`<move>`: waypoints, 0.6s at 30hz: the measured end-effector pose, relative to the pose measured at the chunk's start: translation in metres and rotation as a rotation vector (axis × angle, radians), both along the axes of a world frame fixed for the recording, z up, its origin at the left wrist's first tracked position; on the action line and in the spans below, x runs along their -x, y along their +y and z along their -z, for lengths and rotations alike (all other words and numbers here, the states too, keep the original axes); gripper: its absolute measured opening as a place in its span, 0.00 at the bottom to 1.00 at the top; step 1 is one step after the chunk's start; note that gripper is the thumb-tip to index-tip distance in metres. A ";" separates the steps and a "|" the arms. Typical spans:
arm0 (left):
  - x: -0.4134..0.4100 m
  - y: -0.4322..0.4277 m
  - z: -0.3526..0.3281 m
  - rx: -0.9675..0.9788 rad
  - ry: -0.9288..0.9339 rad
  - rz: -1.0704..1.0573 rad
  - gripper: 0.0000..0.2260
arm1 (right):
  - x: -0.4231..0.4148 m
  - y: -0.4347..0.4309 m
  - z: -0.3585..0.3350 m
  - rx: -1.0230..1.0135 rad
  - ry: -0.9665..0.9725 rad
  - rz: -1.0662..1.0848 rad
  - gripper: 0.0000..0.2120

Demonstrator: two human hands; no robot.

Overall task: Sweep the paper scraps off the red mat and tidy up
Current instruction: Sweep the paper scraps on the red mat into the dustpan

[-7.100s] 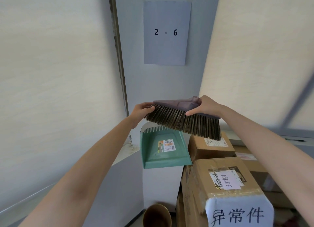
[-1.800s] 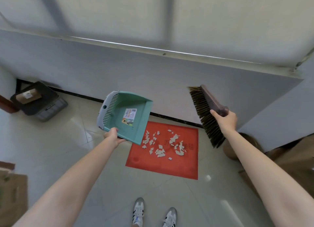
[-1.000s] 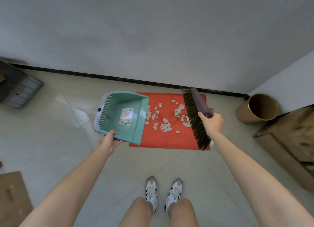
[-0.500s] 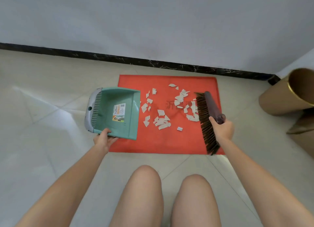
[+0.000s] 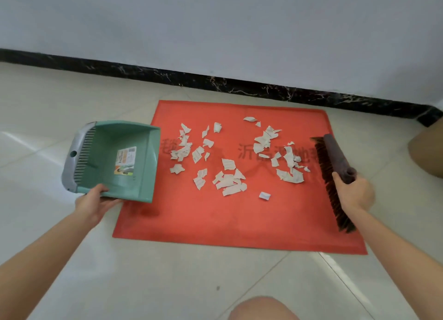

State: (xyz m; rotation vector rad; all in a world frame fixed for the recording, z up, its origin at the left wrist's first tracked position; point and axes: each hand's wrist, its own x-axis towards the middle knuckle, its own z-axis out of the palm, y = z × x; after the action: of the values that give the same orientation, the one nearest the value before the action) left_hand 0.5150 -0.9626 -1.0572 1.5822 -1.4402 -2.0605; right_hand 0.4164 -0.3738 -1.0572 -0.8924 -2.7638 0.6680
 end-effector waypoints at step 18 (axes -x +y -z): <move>0.006 -0.055 0.084 0.058 0.103 0.010 0.12 | 0.051 -0.024 0.070 -0.090 0.111 -0.003 0.20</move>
State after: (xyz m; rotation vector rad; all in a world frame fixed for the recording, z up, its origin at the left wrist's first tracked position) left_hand 0.5088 -1.0176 -1.1414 1.4288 -1.4605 -2.0539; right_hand 0.3650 -0.3979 -1.1269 -0.8083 -2.6743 0.5701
